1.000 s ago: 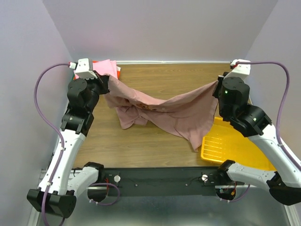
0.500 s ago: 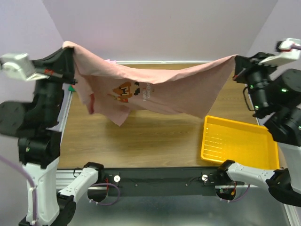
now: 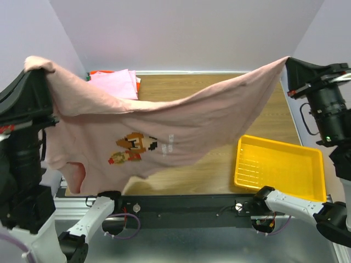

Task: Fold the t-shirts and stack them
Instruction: Flatten the tshirt out

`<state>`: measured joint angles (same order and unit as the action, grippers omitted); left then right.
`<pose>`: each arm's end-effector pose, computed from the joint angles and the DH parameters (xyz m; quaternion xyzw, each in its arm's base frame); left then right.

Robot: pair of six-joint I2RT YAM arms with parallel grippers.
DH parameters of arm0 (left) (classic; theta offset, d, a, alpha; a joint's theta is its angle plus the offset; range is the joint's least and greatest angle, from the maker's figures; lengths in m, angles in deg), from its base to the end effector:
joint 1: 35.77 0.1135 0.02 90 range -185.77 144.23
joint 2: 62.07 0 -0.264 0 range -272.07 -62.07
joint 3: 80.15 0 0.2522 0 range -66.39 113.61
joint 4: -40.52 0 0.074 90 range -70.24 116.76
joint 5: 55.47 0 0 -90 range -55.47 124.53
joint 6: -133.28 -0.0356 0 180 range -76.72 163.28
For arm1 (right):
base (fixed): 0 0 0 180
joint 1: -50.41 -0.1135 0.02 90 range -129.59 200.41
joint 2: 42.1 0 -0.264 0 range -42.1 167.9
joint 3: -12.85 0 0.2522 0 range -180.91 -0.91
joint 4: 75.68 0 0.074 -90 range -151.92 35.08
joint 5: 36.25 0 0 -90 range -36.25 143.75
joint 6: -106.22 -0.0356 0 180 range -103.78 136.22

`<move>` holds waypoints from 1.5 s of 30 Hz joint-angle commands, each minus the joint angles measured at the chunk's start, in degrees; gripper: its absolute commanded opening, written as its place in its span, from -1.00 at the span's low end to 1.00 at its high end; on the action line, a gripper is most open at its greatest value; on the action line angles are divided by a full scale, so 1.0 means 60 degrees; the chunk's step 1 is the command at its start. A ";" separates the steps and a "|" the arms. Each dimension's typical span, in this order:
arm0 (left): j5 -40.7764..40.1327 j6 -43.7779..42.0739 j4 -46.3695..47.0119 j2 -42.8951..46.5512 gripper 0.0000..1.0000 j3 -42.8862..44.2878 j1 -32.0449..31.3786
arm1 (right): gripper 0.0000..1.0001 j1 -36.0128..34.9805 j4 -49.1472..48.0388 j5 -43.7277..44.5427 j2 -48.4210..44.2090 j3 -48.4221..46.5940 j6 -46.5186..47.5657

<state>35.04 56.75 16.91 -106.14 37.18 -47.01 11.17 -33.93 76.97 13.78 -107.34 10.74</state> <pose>-0.0256 0.0048 0.6222 -0.0025 0.3449 -0.2023 0.9166 0.0707 0.0396 0.6003 0.0023 0.5690 0.2066 0.7960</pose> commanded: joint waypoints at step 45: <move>0.0793 -0.0562 0.0234 -0.1471 -1.00 0.2339 0.0087 | -0.99 0.0945 -0.1852 -0.0985 0.0443 -0.0484 0.0810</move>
<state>38.19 54.37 18.68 -111.24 52.43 -46.86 16.68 -45.78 72.91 15.13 -108.43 15.20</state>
